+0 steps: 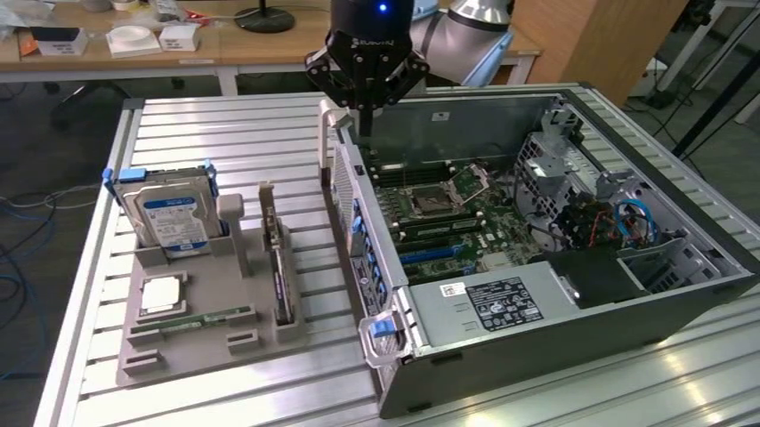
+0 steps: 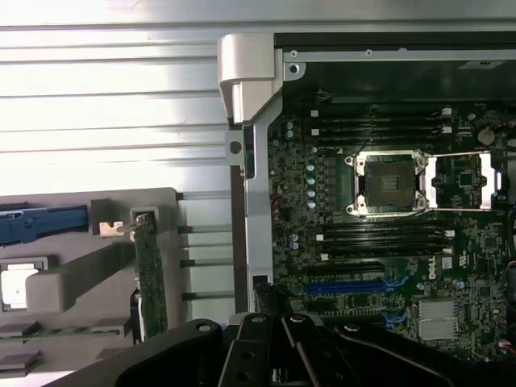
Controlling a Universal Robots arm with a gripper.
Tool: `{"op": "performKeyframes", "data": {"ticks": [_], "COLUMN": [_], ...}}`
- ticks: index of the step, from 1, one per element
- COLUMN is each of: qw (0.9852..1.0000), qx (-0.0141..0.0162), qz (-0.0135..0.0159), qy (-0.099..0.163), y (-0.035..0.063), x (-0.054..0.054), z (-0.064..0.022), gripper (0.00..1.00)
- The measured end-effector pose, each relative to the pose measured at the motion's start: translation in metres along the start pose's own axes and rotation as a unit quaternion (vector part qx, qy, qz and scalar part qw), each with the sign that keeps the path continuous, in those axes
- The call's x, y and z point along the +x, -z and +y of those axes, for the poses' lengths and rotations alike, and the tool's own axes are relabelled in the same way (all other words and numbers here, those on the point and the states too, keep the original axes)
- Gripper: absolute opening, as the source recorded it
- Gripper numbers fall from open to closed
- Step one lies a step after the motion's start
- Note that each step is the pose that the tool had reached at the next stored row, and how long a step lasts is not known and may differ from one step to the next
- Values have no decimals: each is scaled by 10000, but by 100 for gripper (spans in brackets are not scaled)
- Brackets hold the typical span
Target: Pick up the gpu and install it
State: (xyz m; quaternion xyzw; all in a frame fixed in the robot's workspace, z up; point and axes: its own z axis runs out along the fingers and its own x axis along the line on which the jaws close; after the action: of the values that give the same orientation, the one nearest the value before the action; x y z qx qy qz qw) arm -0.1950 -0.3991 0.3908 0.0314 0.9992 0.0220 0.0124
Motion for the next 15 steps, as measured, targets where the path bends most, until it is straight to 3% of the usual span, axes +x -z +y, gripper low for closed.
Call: {"op": "performKeyframes", "data": {"ticks": [15], "qw": [10000], "qx": [-1], "qz": [2], "qy": [32], "y": [4], "x": [140], "z": [-25], "gripper": [11]}}
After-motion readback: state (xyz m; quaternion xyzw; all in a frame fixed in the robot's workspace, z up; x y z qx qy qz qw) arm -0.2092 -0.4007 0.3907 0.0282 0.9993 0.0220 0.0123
